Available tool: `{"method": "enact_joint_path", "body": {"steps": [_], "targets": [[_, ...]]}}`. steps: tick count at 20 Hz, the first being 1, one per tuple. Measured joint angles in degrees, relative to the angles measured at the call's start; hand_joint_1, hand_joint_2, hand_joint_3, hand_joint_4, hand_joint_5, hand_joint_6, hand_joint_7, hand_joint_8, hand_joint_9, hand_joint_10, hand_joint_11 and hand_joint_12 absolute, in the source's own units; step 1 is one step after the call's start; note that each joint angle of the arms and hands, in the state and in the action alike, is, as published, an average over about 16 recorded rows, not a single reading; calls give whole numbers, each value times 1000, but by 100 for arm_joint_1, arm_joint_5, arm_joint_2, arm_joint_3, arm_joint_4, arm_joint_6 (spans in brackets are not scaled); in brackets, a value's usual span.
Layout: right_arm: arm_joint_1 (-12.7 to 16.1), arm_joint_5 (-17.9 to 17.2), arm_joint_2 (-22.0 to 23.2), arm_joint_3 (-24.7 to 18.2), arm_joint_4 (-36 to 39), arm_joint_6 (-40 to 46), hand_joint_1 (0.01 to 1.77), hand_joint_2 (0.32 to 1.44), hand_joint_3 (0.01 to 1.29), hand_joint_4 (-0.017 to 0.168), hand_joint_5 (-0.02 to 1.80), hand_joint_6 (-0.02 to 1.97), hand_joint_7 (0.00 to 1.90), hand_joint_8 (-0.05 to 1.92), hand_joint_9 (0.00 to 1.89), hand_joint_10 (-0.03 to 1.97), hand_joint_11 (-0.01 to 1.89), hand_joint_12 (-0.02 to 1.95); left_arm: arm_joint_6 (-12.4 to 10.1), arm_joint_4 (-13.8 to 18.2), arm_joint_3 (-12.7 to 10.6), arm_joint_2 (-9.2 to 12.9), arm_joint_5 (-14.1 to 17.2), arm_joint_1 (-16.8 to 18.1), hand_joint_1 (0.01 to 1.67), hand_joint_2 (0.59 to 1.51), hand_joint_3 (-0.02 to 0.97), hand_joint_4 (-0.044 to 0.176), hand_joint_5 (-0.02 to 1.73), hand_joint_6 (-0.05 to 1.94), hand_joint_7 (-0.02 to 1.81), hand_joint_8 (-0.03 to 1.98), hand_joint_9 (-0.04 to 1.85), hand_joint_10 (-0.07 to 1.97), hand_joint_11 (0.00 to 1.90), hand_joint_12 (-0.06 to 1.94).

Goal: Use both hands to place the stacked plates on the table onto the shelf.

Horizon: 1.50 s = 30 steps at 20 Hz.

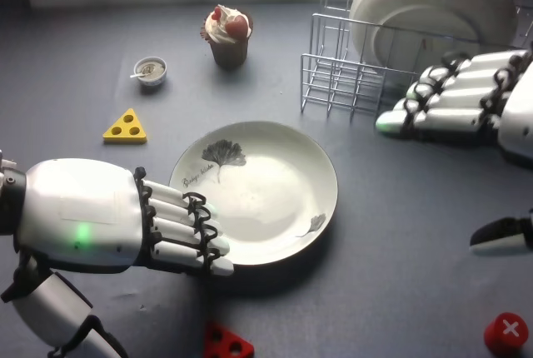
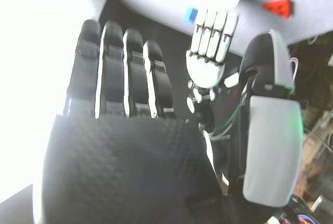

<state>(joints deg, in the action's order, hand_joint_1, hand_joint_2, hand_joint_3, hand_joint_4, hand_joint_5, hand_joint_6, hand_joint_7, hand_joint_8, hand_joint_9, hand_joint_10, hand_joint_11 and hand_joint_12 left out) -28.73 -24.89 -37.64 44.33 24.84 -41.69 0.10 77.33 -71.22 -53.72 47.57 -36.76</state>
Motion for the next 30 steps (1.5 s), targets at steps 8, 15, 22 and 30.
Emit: {"method": "enact_joint_path", "body": {"steps": [8, 15, 22, 30], "targets": [[-80, -11, -83, 13, -6, -169, 722, 982, 12, 2, 218, 10, 292, 8, 285, 14, 279, 12, -3, -17, -201, -148, 42, -49, 59, 1021, 5, 1, 114, -3, 155, -2, 148, 9, 163, 19], [-82, 16, -129, 20, -2, -186, 720, 983, 12, 3, 219, 10, 289, 8, 287, 14, 276, 12, -4, 11, -309, -249, 86, -224, 54, 1022, 5, 1, 96, -21, 142, -4, 139, 9, 157, 13], [-128, 28, -319, 77, -30, -525, 706, 988, 12, 3, 219, 10, 287, 8, 285, 15, 276, 12, -1, 62, -329, -297, 107, -448, 58, 1025, 5, -1, 83, -29, 118, -5, 134, 7, 137, -2], [-320, -336, -819, 209, -162, -1960, 701, 992, 12, 3, 216, 11, 282, 8, 278, 15, 276, 11, 4, 86, -330, -307, 105, -565, 68, 1025, 5, -1, 82, -27, 99, -7, 119, 7, 116, -14]]}}
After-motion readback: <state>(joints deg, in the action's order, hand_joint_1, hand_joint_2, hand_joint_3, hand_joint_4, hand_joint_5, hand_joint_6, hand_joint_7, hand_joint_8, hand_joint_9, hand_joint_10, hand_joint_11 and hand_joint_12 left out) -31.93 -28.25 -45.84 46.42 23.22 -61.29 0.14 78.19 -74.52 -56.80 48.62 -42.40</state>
